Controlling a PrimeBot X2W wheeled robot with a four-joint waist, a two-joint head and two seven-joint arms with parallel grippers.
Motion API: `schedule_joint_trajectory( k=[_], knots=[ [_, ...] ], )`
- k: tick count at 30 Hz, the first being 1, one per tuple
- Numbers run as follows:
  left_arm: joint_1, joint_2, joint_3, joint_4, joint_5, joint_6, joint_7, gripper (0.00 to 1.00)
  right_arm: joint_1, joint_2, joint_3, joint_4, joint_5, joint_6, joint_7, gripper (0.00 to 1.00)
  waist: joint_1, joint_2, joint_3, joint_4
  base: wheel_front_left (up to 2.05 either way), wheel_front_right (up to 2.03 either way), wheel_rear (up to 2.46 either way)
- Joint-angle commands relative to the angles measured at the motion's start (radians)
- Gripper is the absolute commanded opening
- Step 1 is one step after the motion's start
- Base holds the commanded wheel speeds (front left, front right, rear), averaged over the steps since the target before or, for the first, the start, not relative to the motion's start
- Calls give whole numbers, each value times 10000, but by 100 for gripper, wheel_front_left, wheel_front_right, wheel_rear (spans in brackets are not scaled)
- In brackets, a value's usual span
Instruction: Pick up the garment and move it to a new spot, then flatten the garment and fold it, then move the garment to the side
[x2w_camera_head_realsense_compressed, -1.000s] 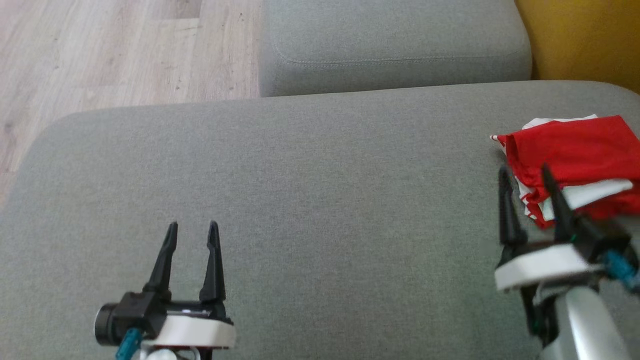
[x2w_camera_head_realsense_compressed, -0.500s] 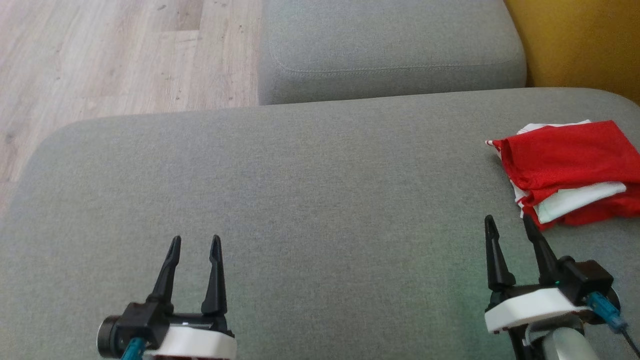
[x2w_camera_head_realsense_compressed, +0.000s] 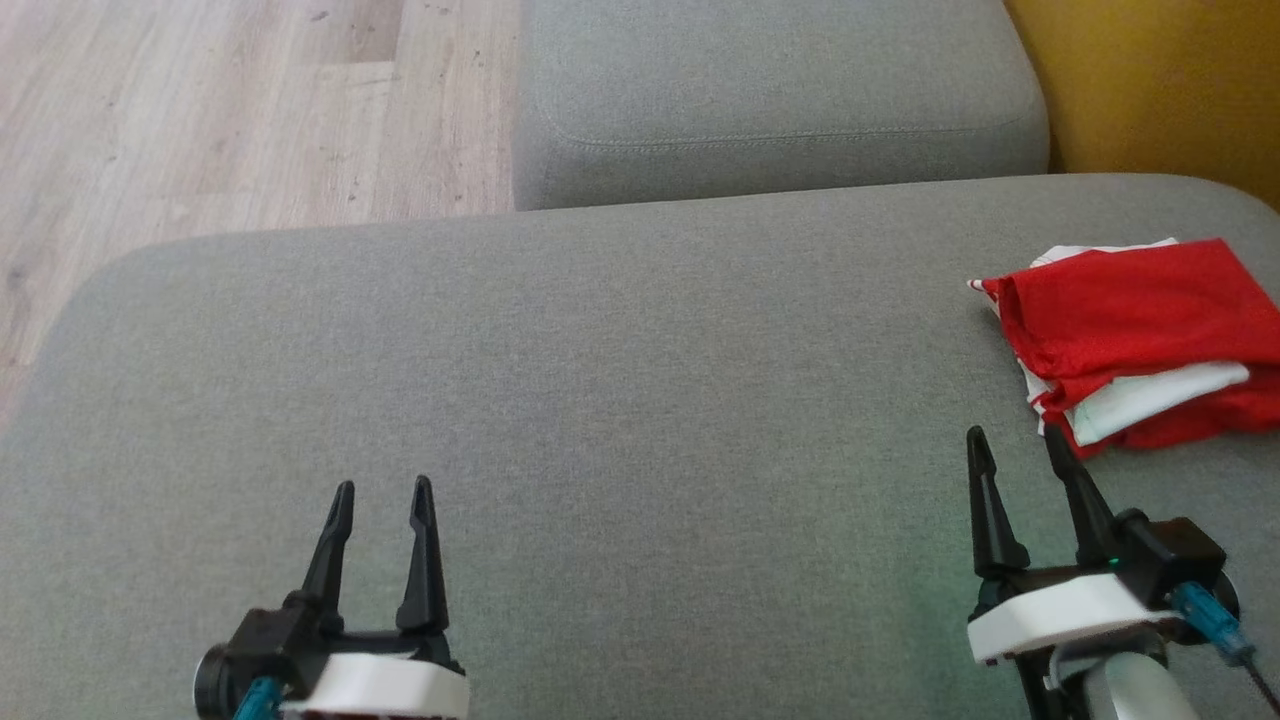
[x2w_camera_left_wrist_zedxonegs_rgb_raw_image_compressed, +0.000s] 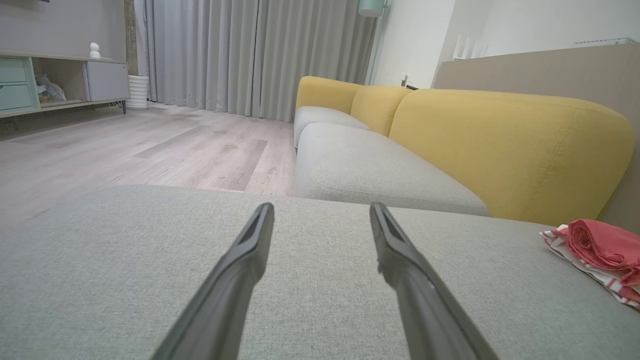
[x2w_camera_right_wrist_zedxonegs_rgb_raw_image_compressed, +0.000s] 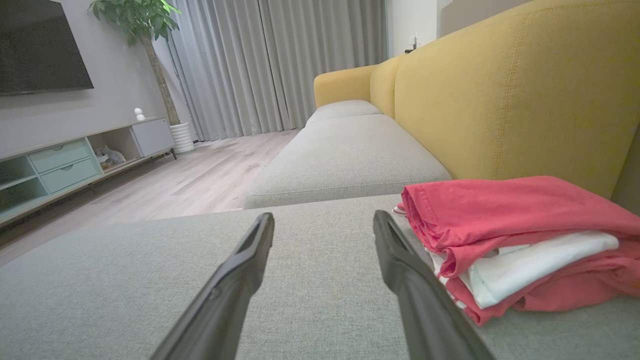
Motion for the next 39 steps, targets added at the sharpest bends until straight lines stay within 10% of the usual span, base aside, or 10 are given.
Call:
schedule_joint_trajectory(
  k=[1, 25, 26, 39],
  knots=[
    [-448, 26, 358, -290, -41, -5, -51, 100, -230, -19, 269, -367, -32, -9, -136, 100, 0, -1, 4, -4, 0, 0, 0],
    [-456, 26, 536, -36, -731, 110, -51, 100, -251, -18, 348, -218, 144, -9, -137, 100, 0, -1, 51, -82, 0, 0, 0],
    [-2, 0, 188, 261, -696, 93, 1, 0, 0, 0, 73, 74, 109, 0, 0, 0, 0, -1, 52, -83, 0, 0, 0],
    [37, -7, 340, 750, -1676, -7, 295, 0, 84, -10, -6, 512, 1244, -1, 276, 0, 0, -1, 83, -86, 0, 0, 0]
  ],
)
